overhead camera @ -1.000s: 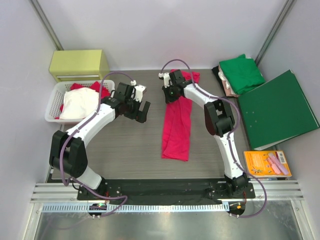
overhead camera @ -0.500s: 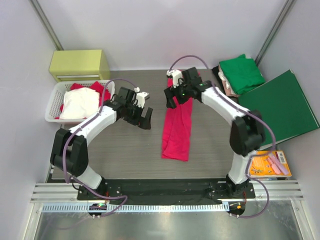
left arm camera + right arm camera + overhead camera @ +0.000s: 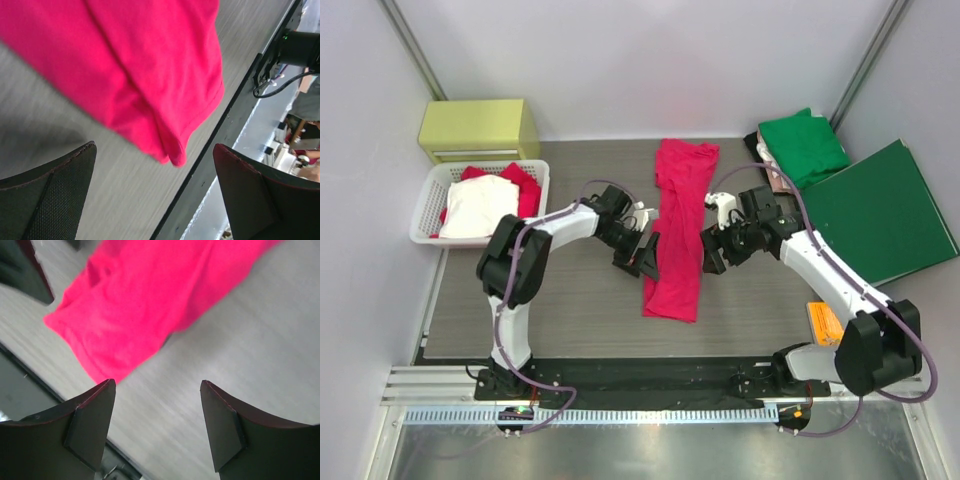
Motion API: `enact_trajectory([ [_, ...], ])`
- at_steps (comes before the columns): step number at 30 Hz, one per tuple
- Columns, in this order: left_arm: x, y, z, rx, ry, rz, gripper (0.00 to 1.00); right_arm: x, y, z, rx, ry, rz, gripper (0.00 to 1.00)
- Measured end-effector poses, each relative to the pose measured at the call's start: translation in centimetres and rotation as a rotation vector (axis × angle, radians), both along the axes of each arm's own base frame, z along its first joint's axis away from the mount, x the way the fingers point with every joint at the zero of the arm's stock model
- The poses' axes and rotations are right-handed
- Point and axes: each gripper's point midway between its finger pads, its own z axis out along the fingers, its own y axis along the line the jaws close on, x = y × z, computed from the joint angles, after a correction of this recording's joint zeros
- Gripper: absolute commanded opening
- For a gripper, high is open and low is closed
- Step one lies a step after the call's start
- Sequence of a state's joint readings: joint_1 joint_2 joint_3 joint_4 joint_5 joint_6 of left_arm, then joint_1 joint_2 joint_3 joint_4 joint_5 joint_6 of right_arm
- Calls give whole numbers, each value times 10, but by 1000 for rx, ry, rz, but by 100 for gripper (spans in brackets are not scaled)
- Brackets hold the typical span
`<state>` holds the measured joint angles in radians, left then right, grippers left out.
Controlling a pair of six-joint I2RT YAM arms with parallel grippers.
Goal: Fold and stack the t-shirts
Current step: Grab the bottom of the folded rectangular tshirt with right arm
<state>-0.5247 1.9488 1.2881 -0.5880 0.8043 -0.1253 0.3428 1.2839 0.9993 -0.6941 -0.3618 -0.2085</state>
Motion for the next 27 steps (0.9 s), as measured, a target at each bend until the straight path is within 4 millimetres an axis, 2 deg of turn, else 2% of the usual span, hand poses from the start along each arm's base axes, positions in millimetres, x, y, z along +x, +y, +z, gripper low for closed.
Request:
enact_trajectory([
  [4,13,-16,-7,-26,50,-15,100,1,-13,-18,53,138,-48,74],
  [10,20,-11,-7,-27,46,-1,100,2,-10,-35,113,238,-46,71],
  [14,35,3,-7,-17,45,54,100,6,-10,-49,126,292,-56,70],
  [20,71,37,-9,12,32,185,100,24,-28,-56,171,289,-131,70],
  [27,77,39,-10,36,19,198,100,24,-26,-85,189,352,-132,69],
])
